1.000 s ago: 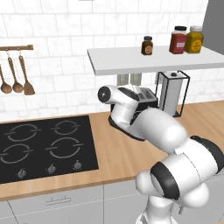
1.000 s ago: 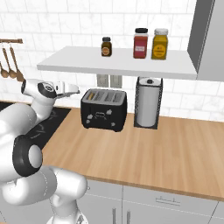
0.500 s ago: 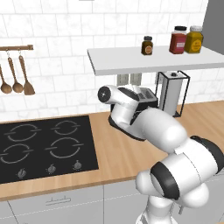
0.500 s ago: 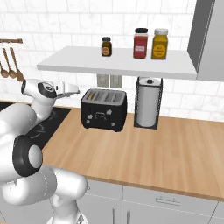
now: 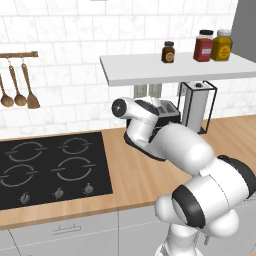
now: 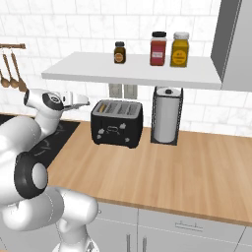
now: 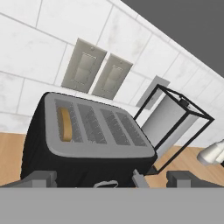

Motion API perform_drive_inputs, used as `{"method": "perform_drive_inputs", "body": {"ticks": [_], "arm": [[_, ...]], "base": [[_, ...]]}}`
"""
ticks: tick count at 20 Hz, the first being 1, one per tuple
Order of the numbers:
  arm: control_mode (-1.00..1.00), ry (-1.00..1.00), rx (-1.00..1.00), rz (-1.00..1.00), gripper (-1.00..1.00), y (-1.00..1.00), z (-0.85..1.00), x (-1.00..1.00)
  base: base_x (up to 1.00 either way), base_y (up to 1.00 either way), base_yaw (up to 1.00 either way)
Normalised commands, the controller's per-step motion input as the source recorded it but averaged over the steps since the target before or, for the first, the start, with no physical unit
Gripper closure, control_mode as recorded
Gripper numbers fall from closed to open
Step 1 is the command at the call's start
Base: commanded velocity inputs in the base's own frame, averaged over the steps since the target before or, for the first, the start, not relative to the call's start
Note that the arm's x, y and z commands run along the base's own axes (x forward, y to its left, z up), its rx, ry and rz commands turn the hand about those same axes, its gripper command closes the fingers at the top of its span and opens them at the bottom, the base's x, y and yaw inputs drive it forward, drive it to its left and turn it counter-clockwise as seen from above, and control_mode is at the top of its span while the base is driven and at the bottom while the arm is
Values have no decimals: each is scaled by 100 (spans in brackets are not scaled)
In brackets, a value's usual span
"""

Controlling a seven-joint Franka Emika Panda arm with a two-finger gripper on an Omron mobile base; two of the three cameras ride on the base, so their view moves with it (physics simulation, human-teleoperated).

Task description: Start the toaster. Once the lever pops up, take the bread to the plate on the dining counter.

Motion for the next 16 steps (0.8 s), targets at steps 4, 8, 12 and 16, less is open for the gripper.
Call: {"method": "perform_drive_inputs", "body": {"ticks": [4, 8, 12, 16], "arm": [[-100, 0, 0, 0, -100, 0, 0, 0], [-100, 0, 0, 0, -100, 0, 0, 0], [-100, 0, 0, 0, -100, 0, 0, 0], [-100, 0, 0, 0, -100, 0, 0, 0]], "base": [[0, 0, 0], [0, 0, 0], [0, 0, 0], [0, 0, 0]]}}
